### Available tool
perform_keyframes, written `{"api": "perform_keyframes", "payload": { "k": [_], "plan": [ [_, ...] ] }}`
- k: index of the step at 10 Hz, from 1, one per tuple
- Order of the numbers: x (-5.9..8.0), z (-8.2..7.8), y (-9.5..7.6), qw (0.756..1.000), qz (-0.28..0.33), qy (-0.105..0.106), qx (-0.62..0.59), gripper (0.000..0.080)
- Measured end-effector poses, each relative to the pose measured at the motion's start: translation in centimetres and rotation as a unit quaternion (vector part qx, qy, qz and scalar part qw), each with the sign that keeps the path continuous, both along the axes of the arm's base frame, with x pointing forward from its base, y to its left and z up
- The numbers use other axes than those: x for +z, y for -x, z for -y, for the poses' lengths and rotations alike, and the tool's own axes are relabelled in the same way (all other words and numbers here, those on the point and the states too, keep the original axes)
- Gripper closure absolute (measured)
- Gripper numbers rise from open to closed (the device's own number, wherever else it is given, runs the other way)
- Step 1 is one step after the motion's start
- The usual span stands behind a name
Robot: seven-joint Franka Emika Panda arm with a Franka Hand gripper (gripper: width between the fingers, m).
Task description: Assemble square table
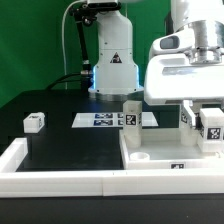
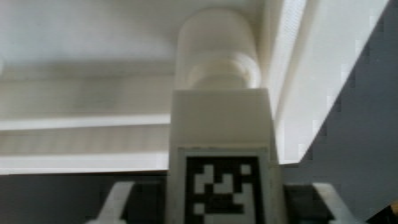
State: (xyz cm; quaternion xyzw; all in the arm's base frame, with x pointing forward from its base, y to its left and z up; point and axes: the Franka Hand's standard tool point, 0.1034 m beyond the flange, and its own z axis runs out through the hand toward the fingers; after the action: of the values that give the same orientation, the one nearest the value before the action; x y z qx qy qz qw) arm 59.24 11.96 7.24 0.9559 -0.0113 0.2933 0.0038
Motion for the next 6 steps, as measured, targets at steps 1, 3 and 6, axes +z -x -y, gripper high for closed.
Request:
{"api": "perform_keyframes", "payload": {
  "k": [1, 3, 6],
  "plan": [
    [0.01, 0.03, -0.01, 1.0, 0.0, 0.0, 0.0, 0.0509],
    [-0.22, -0.01, 0.12, 1.0, -0.009, -0.002, 0.001, 0.0509],
    [-0.25, 0.0, 0.13, 1.0, -0.009, -0.002, 0.001, 0.0216]
  ]
}}
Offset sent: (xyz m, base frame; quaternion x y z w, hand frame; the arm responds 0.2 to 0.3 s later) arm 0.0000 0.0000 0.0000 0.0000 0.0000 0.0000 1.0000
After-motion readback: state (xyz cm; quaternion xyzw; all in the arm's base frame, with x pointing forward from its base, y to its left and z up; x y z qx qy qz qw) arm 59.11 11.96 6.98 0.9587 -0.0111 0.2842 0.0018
